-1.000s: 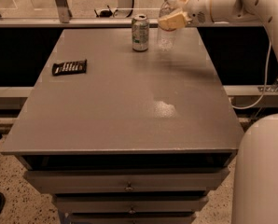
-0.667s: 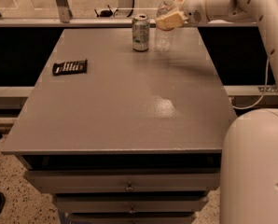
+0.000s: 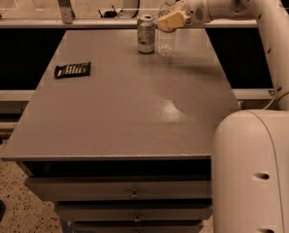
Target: Move water bottle near 7up can
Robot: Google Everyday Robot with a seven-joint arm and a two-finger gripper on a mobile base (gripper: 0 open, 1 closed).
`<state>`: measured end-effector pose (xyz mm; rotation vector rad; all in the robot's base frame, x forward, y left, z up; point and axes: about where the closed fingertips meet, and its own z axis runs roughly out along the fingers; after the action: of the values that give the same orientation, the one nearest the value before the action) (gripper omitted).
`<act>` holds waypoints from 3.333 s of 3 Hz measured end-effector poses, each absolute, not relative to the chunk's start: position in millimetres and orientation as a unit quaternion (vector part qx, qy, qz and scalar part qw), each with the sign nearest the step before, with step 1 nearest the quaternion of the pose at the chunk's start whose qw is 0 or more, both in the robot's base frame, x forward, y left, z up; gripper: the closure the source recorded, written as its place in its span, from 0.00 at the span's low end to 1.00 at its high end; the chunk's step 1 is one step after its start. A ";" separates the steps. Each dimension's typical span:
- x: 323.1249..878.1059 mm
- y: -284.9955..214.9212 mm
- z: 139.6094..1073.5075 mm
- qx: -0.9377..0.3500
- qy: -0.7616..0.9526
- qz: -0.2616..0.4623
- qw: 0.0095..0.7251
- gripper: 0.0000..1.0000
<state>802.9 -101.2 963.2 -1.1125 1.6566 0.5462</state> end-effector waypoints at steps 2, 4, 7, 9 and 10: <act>804.5 -85.8 952.3 -0.481 0.696 0.229 0.482 0.54; 804.2 -81.2 944.2 -0.489 0.700 0.231 0.467 0.01; 800.8 -90.5 936.8 -0.488 0.704 0.240 0.458 0.00; 788.3 -126.0 956.7 -0.480 0.706 0.222 0.471 0.00; 772.5 -161.8 978.2 -0.470 0.704 0.209 0.489 0.00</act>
Offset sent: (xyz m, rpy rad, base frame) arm 0.0144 0.0056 -0.0011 -0.0733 0.0476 0.0349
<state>772.5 -161.8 978.2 -1.1427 1.7106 0.5082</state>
